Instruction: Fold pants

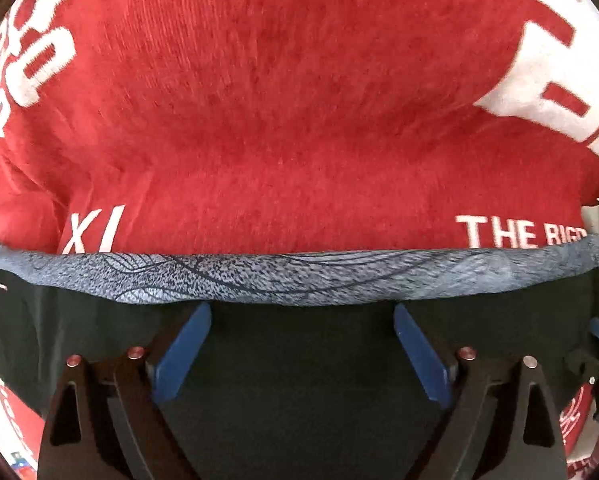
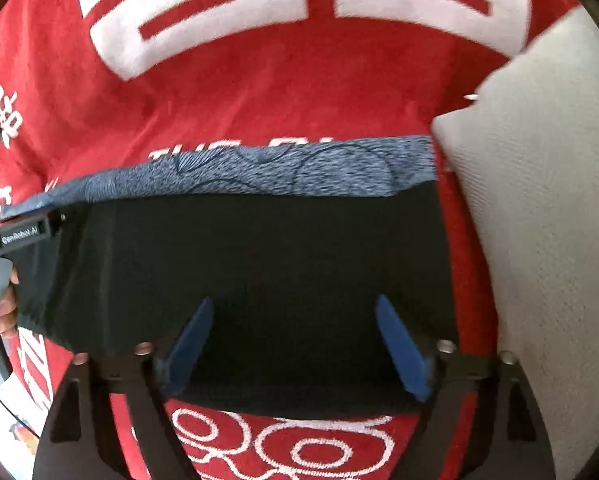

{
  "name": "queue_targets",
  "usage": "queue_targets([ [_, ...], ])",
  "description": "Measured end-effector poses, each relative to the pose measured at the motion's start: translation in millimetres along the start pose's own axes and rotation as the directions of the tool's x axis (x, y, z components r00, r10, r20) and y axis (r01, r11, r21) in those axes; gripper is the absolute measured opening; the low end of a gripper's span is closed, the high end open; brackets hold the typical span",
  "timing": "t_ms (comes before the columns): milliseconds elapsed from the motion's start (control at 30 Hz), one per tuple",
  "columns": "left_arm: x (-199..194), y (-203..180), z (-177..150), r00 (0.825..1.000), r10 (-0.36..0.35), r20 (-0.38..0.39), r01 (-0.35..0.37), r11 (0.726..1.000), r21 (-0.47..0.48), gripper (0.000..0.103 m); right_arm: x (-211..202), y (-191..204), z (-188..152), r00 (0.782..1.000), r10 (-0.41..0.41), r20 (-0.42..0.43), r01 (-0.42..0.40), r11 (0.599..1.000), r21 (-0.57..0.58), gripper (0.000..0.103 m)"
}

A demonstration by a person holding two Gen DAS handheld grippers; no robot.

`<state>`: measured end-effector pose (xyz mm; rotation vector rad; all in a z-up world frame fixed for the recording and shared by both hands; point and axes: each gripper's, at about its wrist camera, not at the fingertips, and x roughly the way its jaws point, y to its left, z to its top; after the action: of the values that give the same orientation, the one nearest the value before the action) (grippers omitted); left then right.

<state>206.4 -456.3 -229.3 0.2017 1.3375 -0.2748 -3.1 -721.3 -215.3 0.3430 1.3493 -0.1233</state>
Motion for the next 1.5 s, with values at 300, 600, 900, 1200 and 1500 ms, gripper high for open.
queue_targets([
  [300,-38.6,-38.8,-16.9,0.994,-0.107,0.026,0.106,0.993,0.056,0.093,-44.3,-20.1,-47.1,0.975,0.221,0.024,-0.222,0.961,0.166,0.089],
  [600,-24.3,-106.3,3.4,0.993,-0.101,0.052,0.093,0.985,0.144,0.093,-54.8,-33.5,-82.8,0.999,0.043,0.025,-0.049,0.945,0.325,0.009],
  [900,-0.2,-110.9,12.5,0.998,-0.059,0.023,0.055,0.988,0.146,0.098,-35.7,-46.1,-61.5,0.999,-0.024,0.031,0.014,0.959,0.283,0.009],
  [1200,-42.5,-68.6,-23.8,0.998,-0.061,-0.017,0.063,0.992,0.108,0.098,-55.3,-40.9,-95.2,0.999,0.036,-0.010,-0.030,0.942,0.335,0.010],
  [1500,-77.8,6.4,-74.3,0.999,-0.021,-0.024,0.021,1.000,-0.022,0.097,-56.3,3.1,-120.2,0.994,0.102,-0.038,-0.084,0.942,0.324,0.041],
])
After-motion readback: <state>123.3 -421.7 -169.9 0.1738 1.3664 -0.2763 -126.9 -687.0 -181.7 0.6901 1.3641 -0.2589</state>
